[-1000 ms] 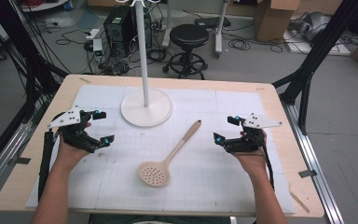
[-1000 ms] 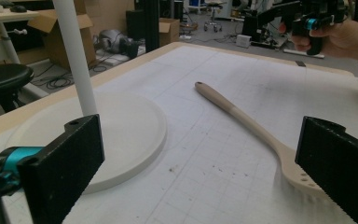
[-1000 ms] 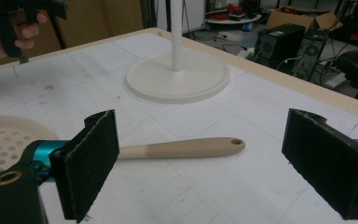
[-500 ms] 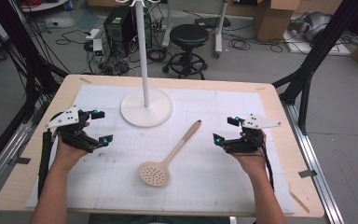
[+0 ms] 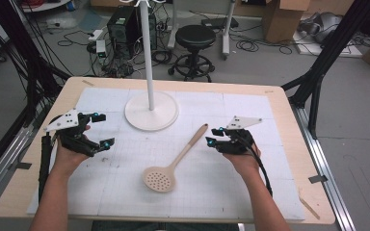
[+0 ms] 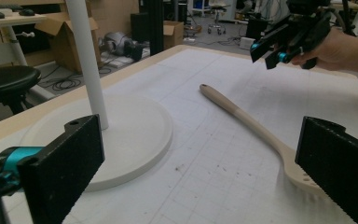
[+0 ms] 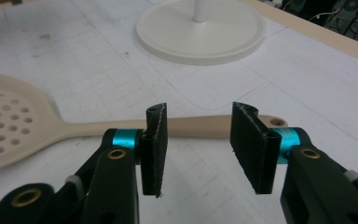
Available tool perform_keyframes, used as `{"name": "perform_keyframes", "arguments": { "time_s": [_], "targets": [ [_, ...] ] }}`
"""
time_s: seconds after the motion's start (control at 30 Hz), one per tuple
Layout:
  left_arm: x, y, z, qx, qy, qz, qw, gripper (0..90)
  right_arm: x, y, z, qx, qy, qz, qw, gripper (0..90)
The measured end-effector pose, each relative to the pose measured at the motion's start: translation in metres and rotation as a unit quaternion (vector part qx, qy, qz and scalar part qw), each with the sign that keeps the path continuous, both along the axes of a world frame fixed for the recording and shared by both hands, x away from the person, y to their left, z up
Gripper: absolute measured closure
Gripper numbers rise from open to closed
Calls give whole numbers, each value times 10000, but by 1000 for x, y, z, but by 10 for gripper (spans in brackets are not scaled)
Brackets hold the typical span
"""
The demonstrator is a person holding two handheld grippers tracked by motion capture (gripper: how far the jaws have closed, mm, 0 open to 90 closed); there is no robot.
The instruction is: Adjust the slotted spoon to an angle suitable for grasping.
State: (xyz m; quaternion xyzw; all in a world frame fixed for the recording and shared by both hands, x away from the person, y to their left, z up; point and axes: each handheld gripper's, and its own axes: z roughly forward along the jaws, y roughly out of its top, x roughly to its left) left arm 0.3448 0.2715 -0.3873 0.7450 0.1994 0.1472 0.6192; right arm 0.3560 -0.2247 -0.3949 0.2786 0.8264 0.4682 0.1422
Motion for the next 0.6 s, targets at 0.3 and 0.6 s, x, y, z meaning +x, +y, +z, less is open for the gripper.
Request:
{"name": "perform_keyframes", "arguments": {
  "time_s": [0.3, 0.6],
  "targets": [
    [-1, 2, 2, -73, -49, -3, 10000, 17, 38, 44, -6, -510, 77, -205, 9985, 784],
    [-1, 3, 2, -87, -37, 8, 10000, 16, 67, 59, -24, -939, 418, -514, 9934, 888]
  ]
}}
